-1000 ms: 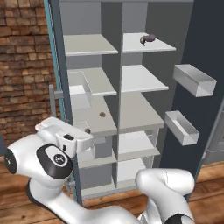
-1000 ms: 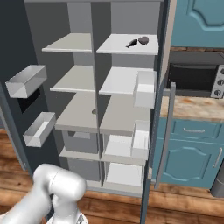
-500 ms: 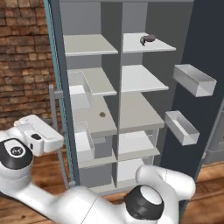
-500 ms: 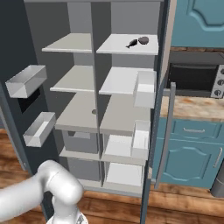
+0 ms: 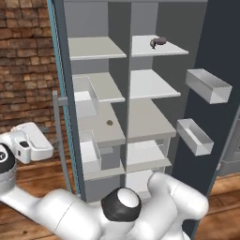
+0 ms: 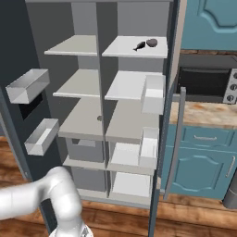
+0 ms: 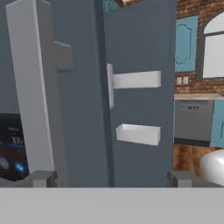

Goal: Pick up the frozen fish from the freezer, place it on any shelf in the fridge, and close the fridge and freezer doors when done.

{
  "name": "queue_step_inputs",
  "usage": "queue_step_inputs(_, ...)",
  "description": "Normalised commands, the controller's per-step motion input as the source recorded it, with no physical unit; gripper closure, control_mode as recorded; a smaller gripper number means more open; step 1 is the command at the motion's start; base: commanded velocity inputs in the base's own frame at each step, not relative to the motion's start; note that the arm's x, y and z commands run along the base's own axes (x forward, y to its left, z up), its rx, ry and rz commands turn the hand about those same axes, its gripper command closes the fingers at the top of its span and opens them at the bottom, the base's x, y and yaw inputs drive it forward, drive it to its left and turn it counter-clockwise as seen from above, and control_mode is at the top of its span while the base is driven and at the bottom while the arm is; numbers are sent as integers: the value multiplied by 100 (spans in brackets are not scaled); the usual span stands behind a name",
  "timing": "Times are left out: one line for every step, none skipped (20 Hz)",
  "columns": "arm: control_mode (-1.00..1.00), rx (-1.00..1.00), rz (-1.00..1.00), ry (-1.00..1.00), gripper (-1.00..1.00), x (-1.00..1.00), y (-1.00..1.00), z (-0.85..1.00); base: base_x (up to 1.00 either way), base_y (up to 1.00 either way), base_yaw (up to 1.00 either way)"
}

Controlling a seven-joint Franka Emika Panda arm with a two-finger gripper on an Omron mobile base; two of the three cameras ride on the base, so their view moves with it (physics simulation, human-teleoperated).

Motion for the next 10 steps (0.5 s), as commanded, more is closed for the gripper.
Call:
queue_step_inputs(-100,0,-4,0,-100,51,0,-22,0,0,0)
queue_step_inputs(-100,0,-1,0,-100,48,0,-29,0,0,0)
queue_step_inputs(-100,0,0,0,-100,43,0,-31,0,0,0)
queue_step_inputs(-100,0,0,0,-100,41,0,-33,0,0,0)
queue_step_inputs(-100,-1,0,0,-100,48,0,-32,0,0,0)
queue_step_inputs(-100,-1,0,0,-100,55,0,-31,0,0,0)
queue_step_inputs(-100,0,0,0,-100,59,0,-30,0,0,0)
queue_step_inputs(-100,0,0,0,-100,59,0,-26,0,0,0)
queue_step_inputs(-100,0,0,0,-100,58,1,-25,0,0,0)
queue_step_inputs(-100,0,0,0,-100,56,0,-22,0,0,0)
